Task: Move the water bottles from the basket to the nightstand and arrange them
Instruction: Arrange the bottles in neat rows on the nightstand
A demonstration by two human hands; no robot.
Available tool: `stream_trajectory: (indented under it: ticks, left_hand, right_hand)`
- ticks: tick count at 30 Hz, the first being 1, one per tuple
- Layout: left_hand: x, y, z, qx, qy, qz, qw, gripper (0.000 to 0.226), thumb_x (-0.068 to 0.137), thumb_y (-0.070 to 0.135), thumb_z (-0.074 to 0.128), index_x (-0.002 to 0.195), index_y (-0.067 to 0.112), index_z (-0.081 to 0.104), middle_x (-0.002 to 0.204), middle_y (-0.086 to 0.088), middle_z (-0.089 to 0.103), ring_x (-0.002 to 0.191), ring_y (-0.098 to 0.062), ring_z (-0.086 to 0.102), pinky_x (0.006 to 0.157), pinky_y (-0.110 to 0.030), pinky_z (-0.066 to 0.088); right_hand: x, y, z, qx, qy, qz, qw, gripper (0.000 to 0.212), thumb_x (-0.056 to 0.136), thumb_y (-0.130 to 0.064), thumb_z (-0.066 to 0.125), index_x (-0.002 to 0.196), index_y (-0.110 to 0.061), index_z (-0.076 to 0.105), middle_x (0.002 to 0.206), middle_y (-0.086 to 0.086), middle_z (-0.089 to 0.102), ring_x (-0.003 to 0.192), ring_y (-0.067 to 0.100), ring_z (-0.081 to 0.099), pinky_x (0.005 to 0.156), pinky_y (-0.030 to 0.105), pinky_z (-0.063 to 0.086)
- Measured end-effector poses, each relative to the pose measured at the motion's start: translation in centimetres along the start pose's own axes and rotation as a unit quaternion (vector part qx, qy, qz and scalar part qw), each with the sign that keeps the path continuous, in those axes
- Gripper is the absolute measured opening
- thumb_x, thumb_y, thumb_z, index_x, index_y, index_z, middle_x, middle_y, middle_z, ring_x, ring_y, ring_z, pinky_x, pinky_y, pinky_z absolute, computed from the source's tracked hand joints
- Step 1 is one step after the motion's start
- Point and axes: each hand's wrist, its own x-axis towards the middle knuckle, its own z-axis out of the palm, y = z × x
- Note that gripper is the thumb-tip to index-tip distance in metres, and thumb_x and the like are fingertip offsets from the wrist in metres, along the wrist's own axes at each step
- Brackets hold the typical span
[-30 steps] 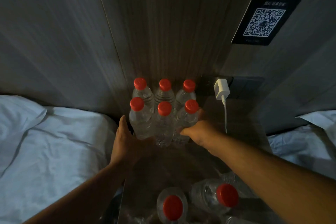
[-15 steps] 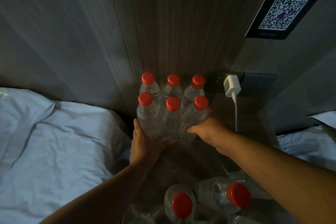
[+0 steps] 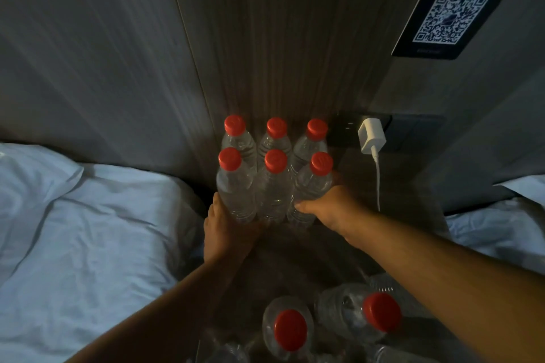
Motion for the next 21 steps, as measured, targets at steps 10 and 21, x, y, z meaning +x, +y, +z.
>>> stream_trajectory:
  ticks: [10,21]
  left_hand:
    - [1.6,0.0,-2.3,-0.033,-0.036,0.016,0.999,0.058,0.065,0.04,0.082,0.113,0.041,0.049,0.102,0.015,0.067,0.091,-0.003,0.066,0.078,-0.043,0.059]
    - [1.9,0.0,-2.1,-0.022,-0.033,0.014,0.999,0.061,0.061,0.046,0.08,0.112,0.038,0.049,0.1,0.012,0.067,0.088,-0.007,0.067,0.074,-0.043,0.06]
  right_hand:
    - [0.7,0.5,-0.8,-0.031,-0.012,0.006,0.999,0.048,0.078,-0.015,0.077,0.121,-0.017,0.057,0.114,0.001,0.066,0.104,0.019,0.061,0.083,0.028,0.045]
    - [1.2,0.9,-0.3,-0.025,0.003,0.008,1.0,0.059,0.076,-0.017,0.078,0.129,-0.016,0.051,0.12,0.002,0.062,0.111,0.021,0.058,0.088,0.029,0.041]
